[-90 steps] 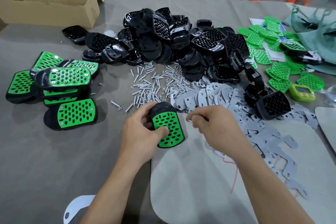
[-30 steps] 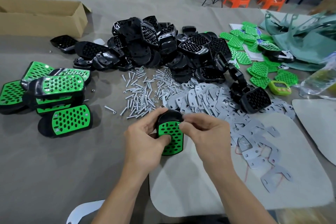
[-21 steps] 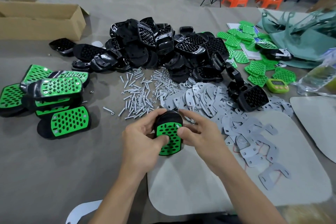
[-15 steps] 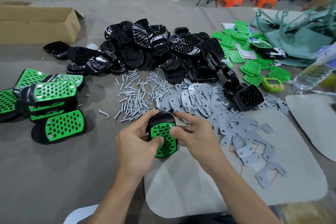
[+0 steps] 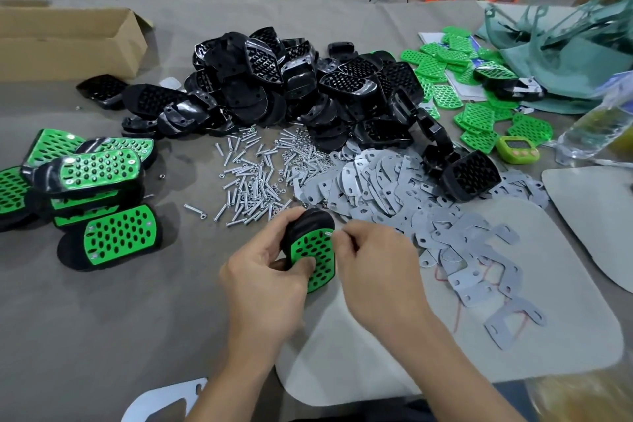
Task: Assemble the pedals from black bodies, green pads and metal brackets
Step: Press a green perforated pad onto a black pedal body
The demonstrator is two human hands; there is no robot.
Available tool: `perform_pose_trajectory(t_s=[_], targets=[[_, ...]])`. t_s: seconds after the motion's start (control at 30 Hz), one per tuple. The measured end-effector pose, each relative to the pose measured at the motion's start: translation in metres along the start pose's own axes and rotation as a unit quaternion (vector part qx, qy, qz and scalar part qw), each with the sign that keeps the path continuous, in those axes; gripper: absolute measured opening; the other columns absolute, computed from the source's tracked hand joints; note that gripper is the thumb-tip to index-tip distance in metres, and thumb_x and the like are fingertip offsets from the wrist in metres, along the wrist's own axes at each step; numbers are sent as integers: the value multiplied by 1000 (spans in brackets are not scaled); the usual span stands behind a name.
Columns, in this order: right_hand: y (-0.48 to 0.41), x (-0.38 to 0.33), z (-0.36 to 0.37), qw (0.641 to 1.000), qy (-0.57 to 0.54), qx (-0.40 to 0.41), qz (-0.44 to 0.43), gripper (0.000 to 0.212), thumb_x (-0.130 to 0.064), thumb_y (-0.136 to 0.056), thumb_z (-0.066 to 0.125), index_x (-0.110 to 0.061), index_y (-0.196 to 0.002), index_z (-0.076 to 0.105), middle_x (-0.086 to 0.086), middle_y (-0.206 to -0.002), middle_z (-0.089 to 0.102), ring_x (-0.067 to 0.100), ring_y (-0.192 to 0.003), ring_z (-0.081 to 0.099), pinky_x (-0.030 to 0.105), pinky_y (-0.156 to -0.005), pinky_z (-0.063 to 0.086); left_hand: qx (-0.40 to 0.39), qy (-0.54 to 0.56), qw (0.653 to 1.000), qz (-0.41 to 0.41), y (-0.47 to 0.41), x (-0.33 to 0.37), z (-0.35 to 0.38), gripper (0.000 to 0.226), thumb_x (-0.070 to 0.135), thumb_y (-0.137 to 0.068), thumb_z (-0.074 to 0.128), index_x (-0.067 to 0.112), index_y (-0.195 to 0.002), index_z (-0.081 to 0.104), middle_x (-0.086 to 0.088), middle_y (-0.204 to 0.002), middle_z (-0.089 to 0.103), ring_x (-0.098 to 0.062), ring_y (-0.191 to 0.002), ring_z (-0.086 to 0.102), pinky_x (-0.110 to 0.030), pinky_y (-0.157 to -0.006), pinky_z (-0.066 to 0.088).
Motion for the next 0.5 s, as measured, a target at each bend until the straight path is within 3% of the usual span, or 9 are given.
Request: perform_pose_trajectory(t_s=[0.07,0.13,0.23,0.33,0.4,0.5], targets=[[8,-11,3,991,113,48,-46,30,-38,-101,43,-22,-76,43,4,-71,65,28,-67,54,36,-62,24,3,-1,1000,-1,1,-1,0,81,-14,-66,74,55,-110,71,21,-106,77,-5,-96,75,-33,-84,60],[7,-16,5,992,103,58,-50,30,-39,-100,43,-22,-75,44,3,-69,64,29,-66,53,35,-62,27,8,-5,1000,5,-1,-1,-1,79,-11,-66,73,54,-110,72,21,-106,77,-4,-97,75,-29,-82,62],[-5,-6,10,999,-23,29,17,38,-34,-95,50,-19,-60,45,-2,-49,44,16,-51,38,35,-57,28,-4,-32,999,43,-3,4,-2,70,-1,-64,68,49,-113,73,21,-104,77,-3,-94,75,-22,-79,60],[-12,4,15,991,-127,-27,44,33,-32,-88,52,-17,-59,54,-3,-42,41,15,-43,35,28,-46,32,-4,-40,997,65,-4,7,-3,63,2,-65,67,47,-108,74,22,-101,77,-2,-93,75,-21,-79,59],[-16,8,18,980,-187,-47,42,35,-37,-84,55,-7,-66,57,5,-46,45,11,-42,33,30,-49,33,2,-10,999,46,-8,4,-4,69,-9,-67,71,50,-103,75,19,-101,78,-5,-93,76,-20,-79,59],[-23,16,20,973,-226,-50,23,49,-50,-82,70,-10,-58,54,5,-44,43,8,-41,32,24,-46,30,-10,61,998,-9,-19,-4,-11,84,-31,-64,72,45,-97,79,9,-99,80,-8,-92,76,-17,-75,57]])
Point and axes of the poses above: each hand's wrist, its own y-axis away from the middle knuckle, its own z-axis out of the palm, x = y × z, the point moved 2 cm from there along -y, towards the middle knuckle
